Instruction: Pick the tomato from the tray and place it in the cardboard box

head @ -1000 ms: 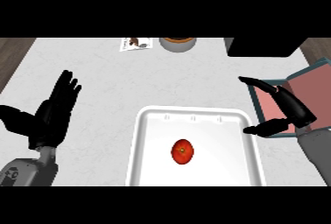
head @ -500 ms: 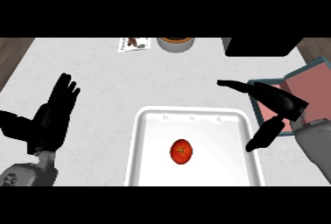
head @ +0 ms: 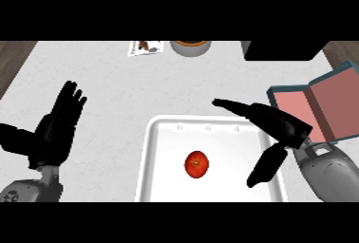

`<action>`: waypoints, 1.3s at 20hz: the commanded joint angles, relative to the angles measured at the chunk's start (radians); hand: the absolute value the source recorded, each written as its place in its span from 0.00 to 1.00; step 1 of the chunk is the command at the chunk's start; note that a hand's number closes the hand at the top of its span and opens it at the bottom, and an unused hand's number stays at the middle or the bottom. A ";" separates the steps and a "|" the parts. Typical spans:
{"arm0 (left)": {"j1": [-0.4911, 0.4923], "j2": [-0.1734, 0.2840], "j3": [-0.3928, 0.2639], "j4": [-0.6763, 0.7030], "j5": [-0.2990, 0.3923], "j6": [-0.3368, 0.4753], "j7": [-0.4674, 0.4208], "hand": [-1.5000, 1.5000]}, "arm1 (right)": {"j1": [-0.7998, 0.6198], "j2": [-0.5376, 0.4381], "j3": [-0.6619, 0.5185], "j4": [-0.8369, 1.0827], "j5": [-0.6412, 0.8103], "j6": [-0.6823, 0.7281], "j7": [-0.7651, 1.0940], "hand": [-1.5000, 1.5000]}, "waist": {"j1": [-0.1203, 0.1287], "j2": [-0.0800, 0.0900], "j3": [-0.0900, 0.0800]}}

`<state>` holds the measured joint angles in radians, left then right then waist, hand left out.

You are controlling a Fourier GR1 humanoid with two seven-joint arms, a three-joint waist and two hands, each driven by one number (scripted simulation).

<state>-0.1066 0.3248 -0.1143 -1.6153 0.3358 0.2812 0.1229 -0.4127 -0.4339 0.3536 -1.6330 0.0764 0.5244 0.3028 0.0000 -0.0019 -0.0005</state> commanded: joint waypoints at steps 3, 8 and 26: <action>0.030 -0.038 0.009 -0.040 -0.058 0.011 0.014 0.50 | 0.011 0.085 0.004 -0.053 0.072 0.029 0.153 0.00 | 0.002 0.001 0.000; 0.038 -0.038 0.051 -0.055 -0.061 -0.046 0.042 0.50 | 0.041 0.170 0.002 0.057 0.152 0.037 0.061 0.00 | 0.004 0.002 0.000; 0.060 -0.099 0.127 -0.121 -0.125 -0.123 0.095 0.50 | 0.044 0.319 -0.055 0.153 0.351 0.062 -0.008 0.00 | 0.007 0.001 0.001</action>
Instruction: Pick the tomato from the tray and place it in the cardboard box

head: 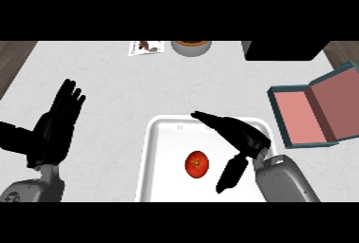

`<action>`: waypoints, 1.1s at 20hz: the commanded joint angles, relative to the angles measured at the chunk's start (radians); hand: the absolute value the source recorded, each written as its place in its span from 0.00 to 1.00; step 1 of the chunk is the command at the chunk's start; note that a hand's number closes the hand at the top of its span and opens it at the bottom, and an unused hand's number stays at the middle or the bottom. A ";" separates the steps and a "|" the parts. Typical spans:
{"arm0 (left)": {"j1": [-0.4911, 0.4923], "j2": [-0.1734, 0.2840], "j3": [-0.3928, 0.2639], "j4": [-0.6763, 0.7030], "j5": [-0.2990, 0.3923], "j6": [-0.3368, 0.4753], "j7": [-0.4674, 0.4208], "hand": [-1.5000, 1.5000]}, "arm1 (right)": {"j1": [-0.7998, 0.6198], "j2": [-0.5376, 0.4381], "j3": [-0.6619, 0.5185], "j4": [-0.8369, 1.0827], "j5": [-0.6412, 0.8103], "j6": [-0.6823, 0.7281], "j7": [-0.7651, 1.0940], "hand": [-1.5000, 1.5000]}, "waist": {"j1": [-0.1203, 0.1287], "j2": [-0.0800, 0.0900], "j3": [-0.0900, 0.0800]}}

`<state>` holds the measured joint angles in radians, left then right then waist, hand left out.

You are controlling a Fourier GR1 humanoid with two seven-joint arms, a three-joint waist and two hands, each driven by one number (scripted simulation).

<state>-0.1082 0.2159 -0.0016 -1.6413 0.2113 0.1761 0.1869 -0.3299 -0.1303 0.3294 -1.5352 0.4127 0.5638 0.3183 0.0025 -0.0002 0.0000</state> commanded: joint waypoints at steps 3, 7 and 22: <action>0.038 -0.006 0.029 -0.078 0.006 -0.039 0.042 0.50 | 0.035 0.028 0.016 0.057 0.101 -0.034 -0.079 0.00 | 0.001 0.000 0.000; 0.015 -0.031 0.030 -0.032 -0.017 -0.034 0.021 0.50 | 0.057 0.076 0.070 0.083 0.193 -0.102 -0.071 0.00 | 0.000 0.000 0.000; 0.000 -0.082 0.045 -0.052 -0.084 -0.031 0.056 0.50 | 0.064 0.079 0.016 0.165 0.251 -0.062 -0.176 0.00 | -0.001 0.000 0.000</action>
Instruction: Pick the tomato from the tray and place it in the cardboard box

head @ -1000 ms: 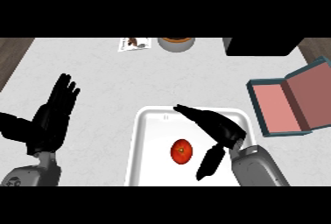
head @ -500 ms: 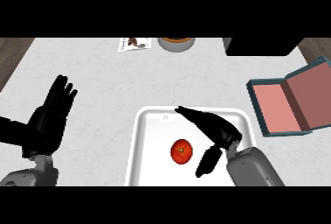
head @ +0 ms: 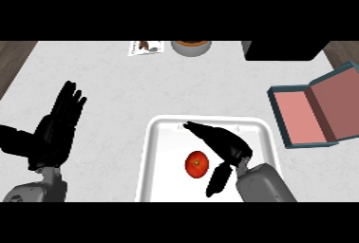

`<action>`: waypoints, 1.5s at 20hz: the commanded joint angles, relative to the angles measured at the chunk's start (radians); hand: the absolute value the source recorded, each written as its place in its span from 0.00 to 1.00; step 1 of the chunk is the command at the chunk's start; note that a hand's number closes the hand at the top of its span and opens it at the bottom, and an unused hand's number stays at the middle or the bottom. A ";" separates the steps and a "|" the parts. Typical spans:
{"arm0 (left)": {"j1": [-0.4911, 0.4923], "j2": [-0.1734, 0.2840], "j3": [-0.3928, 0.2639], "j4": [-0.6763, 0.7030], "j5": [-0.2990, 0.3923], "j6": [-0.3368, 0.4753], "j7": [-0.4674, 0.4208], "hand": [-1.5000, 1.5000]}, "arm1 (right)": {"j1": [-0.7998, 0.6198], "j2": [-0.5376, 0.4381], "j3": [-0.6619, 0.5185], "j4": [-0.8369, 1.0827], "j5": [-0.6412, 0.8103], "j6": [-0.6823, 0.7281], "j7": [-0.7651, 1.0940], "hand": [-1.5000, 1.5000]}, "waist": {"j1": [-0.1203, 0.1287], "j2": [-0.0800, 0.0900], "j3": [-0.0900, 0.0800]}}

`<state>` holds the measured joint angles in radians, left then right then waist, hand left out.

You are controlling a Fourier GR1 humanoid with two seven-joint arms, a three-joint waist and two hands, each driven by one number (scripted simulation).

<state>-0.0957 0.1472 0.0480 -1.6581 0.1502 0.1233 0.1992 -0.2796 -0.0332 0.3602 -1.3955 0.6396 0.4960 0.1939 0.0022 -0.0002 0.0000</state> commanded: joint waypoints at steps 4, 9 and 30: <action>-0.003 -0.018 0.004 -0.007 -0.015 -0.016 0.020 0.50 | 0.010 0.032 0.056 0.071 0.025 -0.071 -0.015 0.00 | 0.000 0.000 0.000; 0.005 -0.031 0.022 0.041 -0.024 -0.030 -0.039 0.50 | -0.067 0.033 -0.006 0.156 0.035 -0.053 -0.039 0.00 | 0.001 0.001 0.000; -0.014 -0.019 0.061 0.034 -0.018 -0.071 -0.003 0.50 | 0.010 0.020 0.072 0.133 0.223 -0.224 -0.224 1.00 | -0.002 0.000 0.000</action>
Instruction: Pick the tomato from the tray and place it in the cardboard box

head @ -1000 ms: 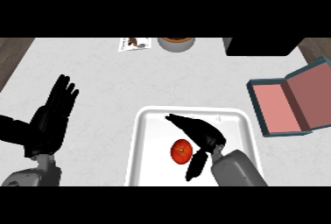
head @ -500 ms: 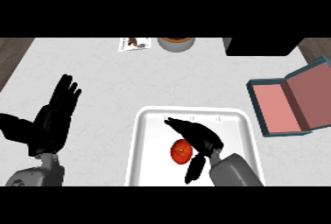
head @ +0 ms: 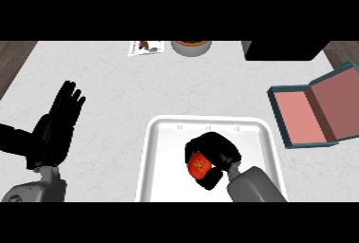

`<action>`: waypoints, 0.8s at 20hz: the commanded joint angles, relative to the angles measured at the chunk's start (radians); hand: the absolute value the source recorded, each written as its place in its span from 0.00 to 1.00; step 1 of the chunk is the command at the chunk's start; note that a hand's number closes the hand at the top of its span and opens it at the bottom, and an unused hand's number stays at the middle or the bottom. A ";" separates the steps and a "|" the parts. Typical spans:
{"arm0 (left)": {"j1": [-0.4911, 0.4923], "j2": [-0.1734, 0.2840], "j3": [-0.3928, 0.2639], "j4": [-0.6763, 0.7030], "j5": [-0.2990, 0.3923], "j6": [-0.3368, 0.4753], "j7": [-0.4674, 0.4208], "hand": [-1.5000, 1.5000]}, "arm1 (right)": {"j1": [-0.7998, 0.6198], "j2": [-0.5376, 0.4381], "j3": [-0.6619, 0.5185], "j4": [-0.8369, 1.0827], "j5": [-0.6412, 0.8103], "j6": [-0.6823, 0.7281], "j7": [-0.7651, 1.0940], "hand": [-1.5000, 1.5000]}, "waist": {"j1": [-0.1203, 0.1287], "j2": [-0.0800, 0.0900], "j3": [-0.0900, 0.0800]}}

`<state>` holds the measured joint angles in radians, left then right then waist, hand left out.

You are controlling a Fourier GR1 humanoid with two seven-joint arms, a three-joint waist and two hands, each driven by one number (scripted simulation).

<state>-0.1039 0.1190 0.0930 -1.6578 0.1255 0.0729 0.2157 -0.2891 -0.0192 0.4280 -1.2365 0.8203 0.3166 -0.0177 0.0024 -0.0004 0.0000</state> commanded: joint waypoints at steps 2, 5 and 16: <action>-0.008 -0.003 0.006 -0.049 -0.005 0.026 0.052 0.50 | 0.009 0.018 0.068 -0.006 0.027 -0.100 0.014 1.00 | 0.001 0.000 0.000; -0.039 -0.039 -0.046 0.004 -0.047 0.042 0.021 0.50 | -0.120 0.019 0.077 0.058 0.048 -0.237 0.306 1.00 | 0.015 0.003 0.000; -0.025 0.001 -0.010 0.006 0.001 -0.016 0.026 0.50 | -0.493 0.019 0.324 0.132 0.057 -0.442 0.870 1.00 | 0.038 0.004 0.000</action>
<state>-0.1380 0.1035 0.0659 -1.6549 0.1031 0.0820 0.2356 -0.6382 -0.0004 0.6785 -1.1548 0.9136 -0.0804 0.7323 0.0377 0.0021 -0.0002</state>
